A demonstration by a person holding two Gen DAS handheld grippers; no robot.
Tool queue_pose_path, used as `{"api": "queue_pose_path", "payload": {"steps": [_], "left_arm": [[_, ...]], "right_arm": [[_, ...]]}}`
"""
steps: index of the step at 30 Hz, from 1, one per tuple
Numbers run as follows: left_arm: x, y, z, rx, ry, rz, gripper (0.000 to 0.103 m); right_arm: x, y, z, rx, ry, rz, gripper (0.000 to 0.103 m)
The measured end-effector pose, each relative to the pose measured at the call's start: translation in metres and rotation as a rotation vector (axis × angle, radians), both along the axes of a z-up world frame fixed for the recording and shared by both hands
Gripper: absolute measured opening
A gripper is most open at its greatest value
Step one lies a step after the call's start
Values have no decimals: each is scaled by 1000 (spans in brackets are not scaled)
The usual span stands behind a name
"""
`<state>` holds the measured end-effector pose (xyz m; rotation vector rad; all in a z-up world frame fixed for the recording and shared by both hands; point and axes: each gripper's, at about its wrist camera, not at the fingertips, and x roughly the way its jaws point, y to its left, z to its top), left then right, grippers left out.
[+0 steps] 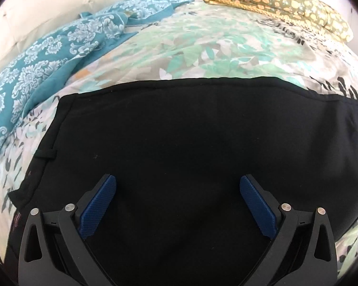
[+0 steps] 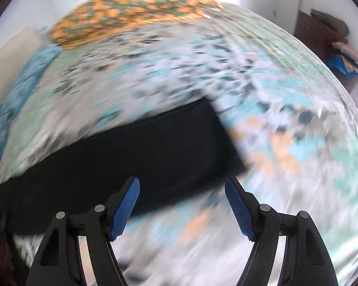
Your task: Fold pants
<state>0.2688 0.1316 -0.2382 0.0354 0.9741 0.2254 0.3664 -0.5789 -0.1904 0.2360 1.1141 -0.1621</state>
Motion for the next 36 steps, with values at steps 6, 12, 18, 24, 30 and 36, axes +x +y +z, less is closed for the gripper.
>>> {"api": "queue_pose_path", "payload": {"steps": [6,12,18,24,30,36], "left_arm": [[1,-2,-3,9,-21,-3,102],[4,-3,-6,29,-33,-3,102],[4,-3,-6,27,-30,-3,102],[4,-8,-3,63,-22,1,102],[2,-16,5,114,23,13,103],[-34,-28,36,-19,83,-42,102]], "right_arm": [[66,-29,-21,35,57,-26,74],[80,-15,-33,30,46,35,60],[2,10,33,58,-160,120,5],[-178,77,96,6,-269,330,5],[-349,47,46,-39,-104,64,4],[-410,21,51,-114,-94,-247,30]]}}
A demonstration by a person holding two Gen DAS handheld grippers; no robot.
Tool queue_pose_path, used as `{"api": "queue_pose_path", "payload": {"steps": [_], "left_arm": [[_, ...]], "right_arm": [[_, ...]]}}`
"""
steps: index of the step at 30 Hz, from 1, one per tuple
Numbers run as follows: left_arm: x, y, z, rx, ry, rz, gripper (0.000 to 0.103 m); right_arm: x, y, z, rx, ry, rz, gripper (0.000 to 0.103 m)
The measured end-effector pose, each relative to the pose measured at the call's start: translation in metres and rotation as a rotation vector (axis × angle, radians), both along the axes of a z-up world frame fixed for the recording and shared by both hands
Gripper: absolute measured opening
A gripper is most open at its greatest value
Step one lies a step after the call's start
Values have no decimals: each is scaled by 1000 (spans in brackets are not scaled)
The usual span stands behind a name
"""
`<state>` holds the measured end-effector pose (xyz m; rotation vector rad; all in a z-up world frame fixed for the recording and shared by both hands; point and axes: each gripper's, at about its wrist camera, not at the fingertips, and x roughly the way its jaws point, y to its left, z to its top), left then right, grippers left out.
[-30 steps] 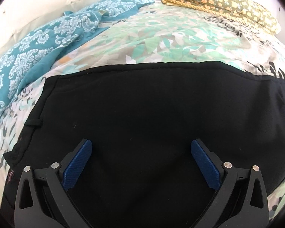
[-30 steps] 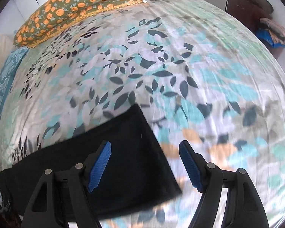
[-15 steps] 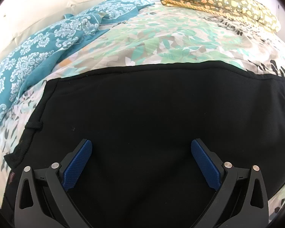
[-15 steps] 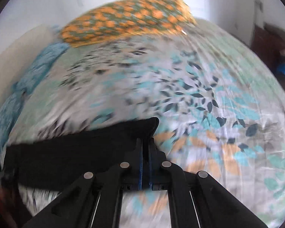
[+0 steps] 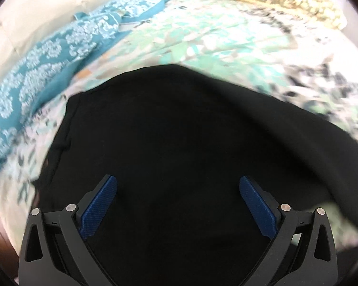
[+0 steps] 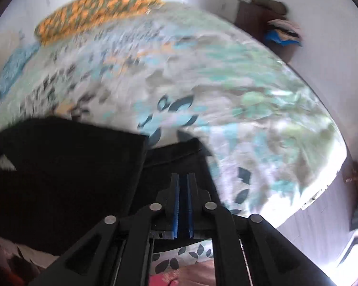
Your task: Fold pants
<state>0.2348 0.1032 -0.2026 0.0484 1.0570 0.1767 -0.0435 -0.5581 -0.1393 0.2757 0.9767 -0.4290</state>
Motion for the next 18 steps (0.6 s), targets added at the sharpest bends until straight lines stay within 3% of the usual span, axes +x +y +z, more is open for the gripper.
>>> {"api": "queue_pose_path", "payload": {"steps": [1,2,5,8,10,11,13,18], "left_arm": [[-13,-4,6,-24,-9,-10,102],[-24,-8,9,-37,-18,-15,103],[-67,-7,14,-53,-39,-29,103],[-106,-5,6,-31,-44,-31,103],[-117,-3,0,-38,-24,-22,103],[-116,-3,-1,-53,-8,-21,103],[-109,-5,2,-60,-1,-32,103],[-92,-17,20,-54,-37,-85,103]], "right_arm": [[-5,1,5,24,-37,-31,63],[-8,4,8,53,-72,-49,79],[-12,35,10,286,-165,-36,79],[-9,65,-30,725,-236,-54,79],[-2,76,-62,881,-213,-119,78],[1,80,-74,903,-200,-155,78],[12,82,-85,829,-200,-192,78],[33,72,-80,691,-197,-249,77]]}}
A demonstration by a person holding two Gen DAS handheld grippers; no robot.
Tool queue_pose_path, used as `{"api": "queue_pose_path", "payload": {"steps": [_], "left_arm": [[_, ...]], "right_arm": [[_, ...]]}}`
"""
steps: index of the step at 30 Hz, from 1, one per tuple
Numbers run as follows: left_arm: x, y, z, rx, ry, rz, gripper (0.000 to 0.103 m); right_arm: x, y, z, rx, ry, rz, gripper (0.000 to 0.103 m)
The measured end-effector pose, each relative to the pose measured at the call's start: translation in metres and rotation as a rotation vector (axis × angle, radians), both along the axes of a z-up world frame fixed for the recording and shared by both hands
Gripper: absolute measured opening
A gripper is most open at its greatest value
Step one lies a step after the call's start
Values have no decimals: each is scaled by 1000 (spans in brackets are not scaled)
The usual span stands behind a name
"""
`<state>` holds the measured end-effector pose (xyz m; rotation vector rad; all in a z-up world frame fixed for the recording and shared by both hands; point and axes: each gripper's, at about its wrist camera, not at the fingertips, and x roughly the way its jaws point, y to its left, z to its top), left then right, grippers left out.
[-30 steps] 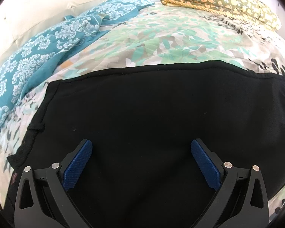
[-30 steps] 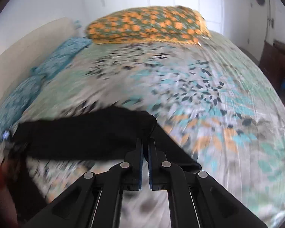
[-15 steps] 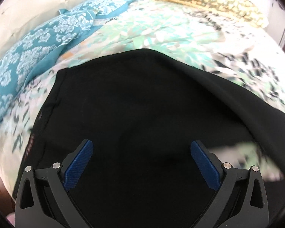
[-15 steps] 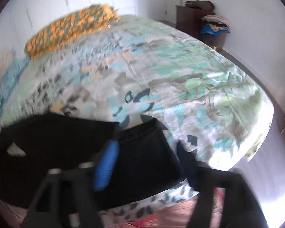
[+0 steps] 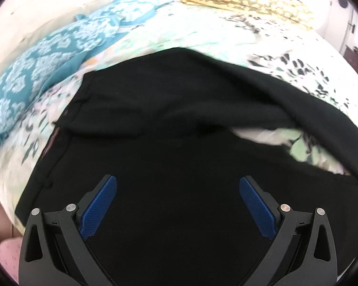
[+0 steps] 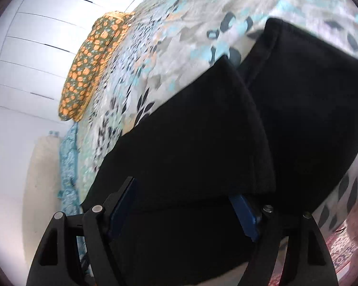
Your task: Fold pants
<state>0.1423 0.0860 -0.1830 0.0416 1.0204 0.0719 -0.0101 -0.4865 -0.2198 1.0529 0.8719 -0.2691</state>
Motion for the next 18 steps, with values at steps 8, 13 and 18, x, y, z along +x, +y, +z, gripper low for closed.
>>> {"api": "queue_pose_path", "payload": {"steps": [8,13,18], "left_arm": [[93,-6,41,-106,2,-17,103],[165,3,17,-222,144,64,102],[192,13,-12,-255,191,194,102]], "right_arm": [[-7,-17,21,-101,-47,46,7],[-19,-2,93,-240,-221,159,6],[-30,5,138,-279,-327,224,6]]}}
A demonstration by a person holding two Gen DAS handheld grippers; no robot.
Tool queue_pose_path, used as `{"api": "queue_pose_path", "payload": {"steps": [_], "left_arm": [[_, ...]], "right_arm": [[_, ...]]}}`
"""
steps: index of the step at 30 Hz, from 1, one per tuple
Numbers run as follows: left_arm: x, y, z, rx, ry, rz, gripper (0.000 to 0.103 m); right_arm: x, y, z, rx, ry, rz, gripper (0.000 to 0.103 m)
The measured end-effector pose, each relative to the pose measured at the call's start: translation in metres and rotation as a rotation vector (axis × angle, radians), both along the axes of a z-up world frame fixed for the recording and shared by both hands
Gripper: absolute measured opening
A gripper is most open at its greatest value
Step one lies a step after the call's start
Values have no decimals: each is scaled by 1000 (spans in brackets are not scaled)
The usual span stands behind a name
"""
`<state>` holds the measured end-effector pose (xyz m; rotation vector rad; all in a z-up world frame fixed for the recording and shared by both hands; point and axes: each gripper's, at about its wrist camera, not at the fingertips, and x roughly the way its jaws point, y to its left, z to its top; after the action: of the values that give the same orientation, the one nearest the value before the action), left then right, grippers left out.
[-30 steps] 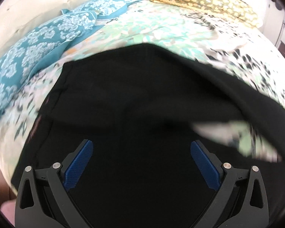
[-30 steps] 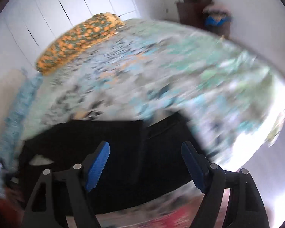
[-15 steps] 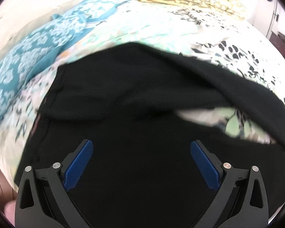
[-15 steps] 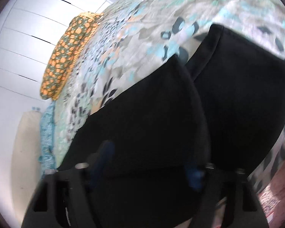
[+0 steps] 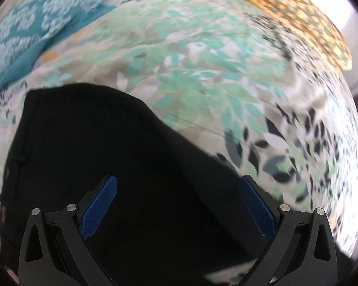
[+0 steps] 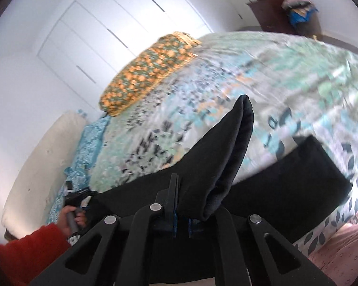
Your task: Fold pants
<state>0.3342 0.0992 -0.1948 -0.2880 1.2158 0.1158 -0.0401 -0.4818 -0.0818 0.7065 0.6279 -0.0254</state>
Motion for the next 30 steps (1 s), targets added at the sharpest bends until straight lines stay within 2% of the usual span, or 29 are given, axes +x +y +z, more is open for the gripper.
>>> {"api": "queue_pose_path", "payload": {"steps": [4,6,7,8,9,11,13,15,17,19,20,22,25,27,28,29,30], "left_arm": [[2,14,-3,-50,2,80,99],[0,21,-4,-88,-2,99,73],[0,24,-7,-122,13,102,36],[0,26,-11,-162,34,104,7],[-6,31,-12,-199,44,123,7],[-20,38,5,-249,-18,149,6],[-34,41,35,-272,-90,133,6],[-62,47,81,-285,-202,99,6],[-99,54,127,-270,-326,63,7],[-149,61,152,-211,-408,27,9],[-173,62,151,-192,-410,16,11],[-219,60,121,-160,-336,0,11],[-264,46,45,-106,-140,-14,11],[-279,40,5,-137,-29,6,9],[-281,37,-5,-158,20,15,8],[-282,35,-6,-178,26,15,8],[-281,31,-1,-166,18,1,8]], "right_arm": [[-7,-4,18,13,-32,33,6],[-9,-9,23,30,-41,37,6],[-11,-12,24,36,-44,35,6],[-13,-14,25,37,-43,34,6],[-12,-18,23,32,-37,28,6],[-4,-29,17,32,-24,16,6],[6,-43,11,39,-17,-4,6],[13,-58,14,66,-43,-25,6],[17,-66,24,44,-65,-30,6],[20,-72,25,15,-42,-22,6],[20,-76,18,14,-8,-23,6],[19,-83,-13,21,134,-37,6],[13,-89,-67,6,339,-69,6],[7,-90,-101,-13,455,-71,6],[4,-89,-111,-27,497,-70,6],[2,-90,-116,-32,516,-72,6],[0,-91,-116,-30,513,-73,6]]}}
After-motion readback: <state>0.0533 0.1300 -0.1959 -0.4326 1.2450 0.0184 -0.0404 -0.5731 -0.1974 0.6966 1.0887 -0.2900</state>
